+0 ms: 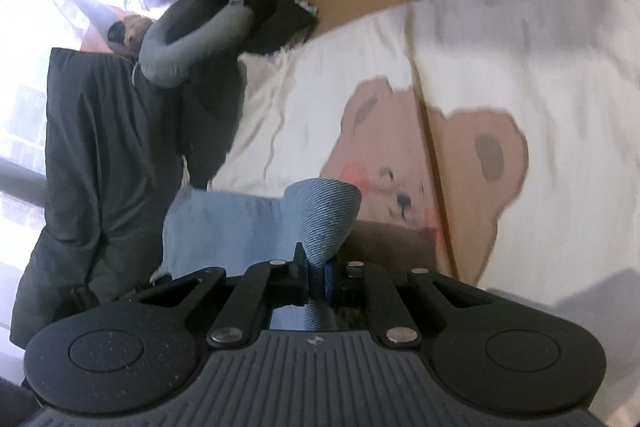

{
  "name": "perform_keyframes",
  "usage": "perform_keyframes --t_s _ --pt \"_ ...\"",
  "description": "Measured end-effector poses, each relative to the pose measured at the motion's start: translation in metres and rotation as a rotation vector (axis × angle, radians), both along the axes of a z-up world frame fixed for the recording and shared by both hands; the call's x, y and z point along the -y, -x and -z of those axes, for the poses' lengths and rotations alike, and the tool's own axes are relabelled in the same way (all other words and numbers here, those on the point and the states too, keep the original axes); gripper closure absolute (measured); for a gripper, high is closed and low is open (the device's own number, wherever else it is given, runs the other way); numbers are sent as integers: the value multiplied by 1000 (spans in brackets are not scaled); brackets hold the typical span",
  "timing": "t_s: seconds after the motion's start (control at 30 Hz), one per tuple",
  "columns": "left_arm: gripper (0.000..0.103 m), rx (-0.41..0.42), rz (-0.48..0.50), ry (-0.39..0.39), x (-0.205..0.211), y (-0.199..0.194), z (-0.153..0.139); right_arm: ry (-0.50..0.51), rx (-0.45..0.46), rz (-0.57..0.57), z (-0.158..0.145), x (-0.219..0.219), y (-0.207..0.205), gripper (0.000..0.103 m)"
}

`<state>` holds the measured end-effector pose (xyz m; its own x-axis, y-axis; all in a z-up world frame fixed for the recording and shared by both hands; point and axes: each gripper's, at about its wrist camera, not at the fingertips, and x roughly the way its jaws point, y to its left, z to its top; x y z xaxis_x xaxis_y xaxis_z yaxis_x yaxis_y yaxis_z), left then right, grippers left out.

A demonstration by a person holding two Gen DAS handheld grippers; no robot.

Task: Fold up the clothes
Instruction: 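Pinch the jeans edge with the right gripper and lift it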

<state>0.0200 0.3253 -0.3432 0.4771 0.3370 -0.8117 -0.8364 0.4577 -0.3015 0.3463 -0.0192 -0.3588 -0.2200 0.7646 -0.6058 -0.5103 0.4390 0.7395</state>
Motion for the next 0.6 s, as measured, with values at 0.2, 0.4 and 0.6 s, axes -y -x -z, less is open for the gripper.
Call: perform_keyframes --t_s 0.2,0.4,0.6 --pt "39 26 4 57 15 -4 2 -17 76 34 -25 -23 -28 97" --pt "39 38 47 92 29 -14 4 -28 122 62 -44 -33 -51 98" --pt "42 53 97 112 33 -24 5 -36 148 78 -62 -33 -60 98"
